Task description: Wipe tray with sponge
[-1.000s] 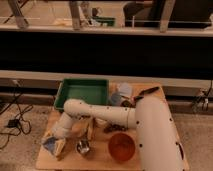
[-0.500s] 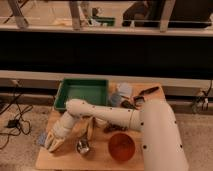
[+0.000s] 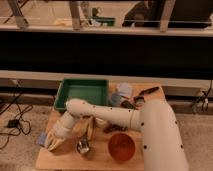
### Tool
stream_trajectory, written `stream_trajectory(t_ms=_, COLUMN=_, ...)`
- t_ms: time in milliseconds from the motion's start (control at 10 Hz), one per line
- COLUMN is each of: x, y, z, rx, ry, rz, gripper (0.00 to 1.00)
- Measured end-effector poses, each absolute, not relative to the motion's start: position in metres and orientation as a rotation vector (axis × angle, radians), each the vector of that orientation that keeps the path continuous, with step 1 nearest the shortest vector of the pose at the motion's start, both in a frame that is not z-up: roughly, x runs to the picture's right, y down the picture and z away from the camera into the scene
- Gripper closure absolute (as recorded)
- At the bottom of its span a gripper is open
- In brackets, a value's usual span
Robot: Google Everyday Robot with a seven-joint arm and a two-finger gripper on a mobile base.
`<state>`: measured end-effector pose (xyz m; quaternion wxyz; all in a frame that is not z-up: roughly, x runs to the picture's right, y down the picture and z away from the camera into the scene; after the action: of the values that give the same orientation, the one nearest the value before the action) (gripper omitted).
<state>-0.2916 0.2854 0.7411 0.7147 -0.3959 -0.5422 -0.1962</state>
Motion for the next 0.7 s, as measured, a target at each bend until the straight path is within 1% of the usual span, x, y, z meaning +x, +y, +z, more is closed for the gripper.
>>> stream_trajectory(t_ms=400, x=-0.293, y=0.286, z=0.74, rx=-0.875, ry=-1.205, rz=-0.434, gripper=0.91)
stream_trajectory(t_ms=700, x=-0.3, y=0.282, z=0.731, rx=-0.855, ry=-1.222, rz=-0.443, gripper=0.91)
